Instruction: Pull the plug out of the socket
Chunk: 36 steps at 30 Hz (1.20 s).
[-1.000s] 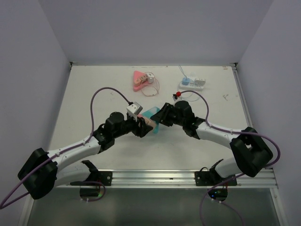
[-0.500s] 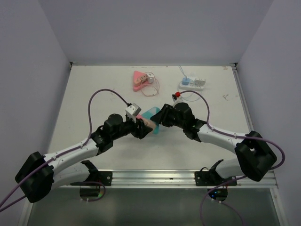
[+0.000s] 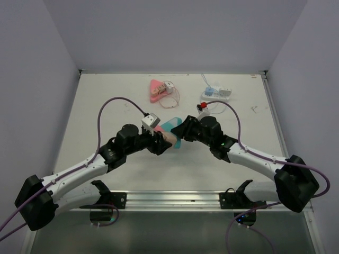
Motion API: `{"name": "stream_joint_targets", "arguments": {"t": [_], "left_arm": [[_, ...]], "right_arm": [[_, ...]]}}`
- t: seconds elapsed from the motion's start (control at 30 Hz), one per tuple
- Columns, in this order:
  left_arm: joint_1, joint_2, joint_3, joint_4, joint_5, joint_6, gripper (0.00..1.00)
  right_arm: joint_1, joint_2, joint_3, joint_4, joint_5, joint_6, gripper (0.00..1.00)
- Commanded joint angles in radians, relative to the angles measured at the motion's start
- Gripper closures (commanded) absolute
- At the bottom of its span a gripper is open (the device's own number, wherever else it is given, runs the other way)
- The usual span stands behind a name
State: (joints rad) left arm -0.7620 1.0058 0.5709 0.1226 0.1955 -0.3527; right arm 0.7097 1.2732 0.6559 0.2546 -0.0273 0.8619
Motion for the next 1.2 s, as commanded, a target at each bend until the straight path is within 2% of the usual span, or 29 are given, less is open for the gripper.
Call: {"name": "stream_joint_targets", "arguments": {"t": [0.0, 0.33, 0.7, 0.9, 1.03, 1.17], "left_arm": [[0.015, -0.085, 0.116, -0.038, -0.068, 0.024, 1.0], [0.013, -0.069, 0.276, -0.285, -0.166, 0.037, 1.0], [0.016, -0.085, 0.354, -0.391, -0.225, 0.037, 1.0], [0.016, -0.099, 0.311, -0.361, -0.238, 0.029, 1.0], [0.018, -0.076, 0.258, -0.336, -0.37, -0.003, 1.0], [0.044, 0.017, 0.227, -0.35, -0.47, -0.066, 1.0]], "right_arm": [[-0.073, 0.011, -0.036, -0.207, 0.326, -0.185, 1.0], [-0.072, 0.026, -0.018, -0.252, 0.411, -0.248, 1.0], [-0.098, 0.002, -0.036, -0.252, 0.426, -0.253, 1.0], [-0.111, -0.063, -0.045, -0.21, 0.308, -0.262, 1.0], [-0.111, -0.121, -0.042, -0.186, 0.212, -0.285, 1.0], [-0.111, -0.173, -0.053, -0.161, 0.143, -0.313, 1.0]]}}
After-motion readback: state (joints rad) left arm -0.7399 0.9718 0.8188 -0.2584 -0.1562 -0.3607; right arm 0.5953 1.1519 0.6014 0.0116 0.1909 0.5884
